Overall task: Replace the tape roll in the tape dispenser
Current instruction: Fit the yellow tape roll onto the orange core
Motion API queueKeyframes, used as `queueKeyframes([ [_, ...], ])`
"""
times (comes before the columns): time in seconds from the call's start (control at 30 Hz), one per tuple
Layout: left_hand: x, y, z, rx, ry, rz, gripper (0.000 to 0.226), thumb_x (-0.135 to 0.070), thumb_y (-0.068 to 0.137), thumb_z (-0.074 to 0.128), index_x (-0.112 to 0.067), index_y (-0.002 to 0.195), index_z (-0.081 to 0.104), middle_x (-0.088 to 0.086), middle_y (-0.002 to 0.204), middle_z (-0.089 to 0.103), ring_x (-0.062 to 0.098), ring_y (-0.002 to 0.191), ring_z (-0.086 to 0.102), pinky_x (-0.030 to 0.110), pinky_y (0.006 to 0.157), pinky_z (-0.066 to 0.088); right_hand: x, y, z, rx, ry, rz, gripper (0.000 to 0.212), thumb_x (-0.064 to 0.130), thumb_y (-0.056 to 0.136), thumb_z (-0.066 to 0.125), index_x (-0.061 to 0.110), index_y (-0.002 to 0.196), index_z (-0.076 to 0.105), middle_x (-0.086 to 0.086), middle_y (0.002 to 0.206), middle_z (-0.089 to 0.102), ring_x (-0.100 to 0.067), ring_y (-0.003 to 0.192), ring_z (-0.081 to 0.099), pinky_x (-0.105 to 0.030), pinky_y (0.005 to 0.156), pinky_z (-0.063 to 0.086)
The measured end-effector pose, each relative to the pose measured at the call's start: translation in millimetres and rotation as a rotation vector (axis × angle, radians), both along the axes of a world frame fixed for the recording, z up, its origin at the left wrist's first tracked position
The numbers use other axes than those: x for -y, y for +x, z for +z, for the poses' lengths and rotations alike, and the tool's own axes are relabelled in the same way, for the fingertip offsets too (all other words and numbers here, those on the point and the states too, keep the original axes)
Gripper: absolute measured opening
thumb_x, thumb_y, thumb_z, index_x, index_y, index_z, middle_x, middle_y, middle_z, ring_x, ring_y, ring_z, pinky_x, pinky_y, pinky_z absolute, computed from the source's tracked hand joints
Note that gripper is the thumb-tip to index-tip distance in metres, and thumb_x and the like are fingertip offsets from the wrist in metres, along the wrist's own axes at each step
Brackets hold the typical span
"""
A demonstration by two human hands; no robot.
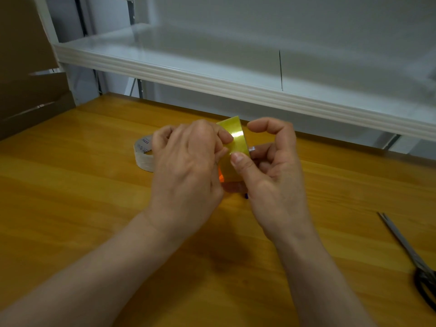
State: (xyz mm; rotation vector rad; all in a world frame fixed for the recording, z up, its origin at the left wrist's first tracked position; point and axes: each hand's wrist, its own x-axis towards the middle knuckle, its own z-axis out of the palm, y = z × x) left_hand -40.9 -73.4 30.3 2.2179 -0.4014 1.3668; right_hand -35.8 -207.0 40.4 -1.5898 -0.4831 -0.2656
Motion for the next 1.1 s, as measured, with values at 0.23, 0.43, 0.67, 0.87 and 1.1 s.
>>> queueKeyframes([
  [0.23,0.7,-1.4,0.6,-0.051,-0.189,-0.094,0.022,0.010,0.081,0.066,-0.008,0.082,0.055,-0.002,0.090,0.070,0.020,0.082,0.066,0.045,0.080,0.047,-1.4,0.5,-1.4,-0.014,0.007,-0.009,0.042,0.004,0.095,0.068,0.041,0.109,0.053,-0.010,0.099,0.058,-0.018,0.078,0.071,-0.033,0.058,0.062],
  [0.43,-4.1,-1.8,-2.3,0.036,-0.188,-0.249,0.031,0.021,0.079,0.066,-0.006,0.073,0.052,-0.005,0.090,0.066,0.019,0.083,0.065,0.054,0.070,0.051,0.0,-0.4,1.5,0.000,0.029,0.030,0.036,0.001,0.097,0.062,0.034,0.111,0.059,-0.010,0.095,0.064,-0.023,0.083,0.074,-0.041,0.060,0.064],
  [0.67,-10.4,-0.2,-2.6,0.232,0.020,-0.191,0.039,0.024,0.080,0.062,-0.012,0.080,0.049,-0.001,0.084,0.073,0.013,0.083,0.063,0.038,0.089,0.035,0.4,-3.5,5.5,-0.007,0.028,0.078,0.026,0.001,0.097,0.063,0.027,0.095,0.063,0.017,0.068,0.060,-0.003,0.070,0.067,-0.043,0.058,0.065],
  [0.87,-5.9,-3.4,-0.2,0.068,-0.201,-0.331,0.041,0.001,0.085,0.067,-0.016,0.115,0.046,0.005,0.114,0.053,0.027,0.108,0.059,0.050,0.093,0.048,4.7,1.2,3.6,-0.068,0.077,0.040,0.026,0.006,0.094,0.069,0.030,0.085,0.066,-0.003,0.081,0.062,-0.013,0.073,0.067,-0.030,0.051,0.057],
  [1.1,-3.7,-0.7,-0.8,-0.544,-0.409,-0.380,0.040,-0.043,0.080,0.069,-0.039,0.115,0.051,-0.005,0.117,0.051,0.007,0.112,0.054,0.028,0.089,0.048,11.0,5.3,1.6,-0.036,0.059,-0.053,0.022,0.008,0.096,0.065,0.029,0.090,0.068,0.009,0.078,0.062,-0.001,0.074,0.065,-0.030,0.051,0.059],
])
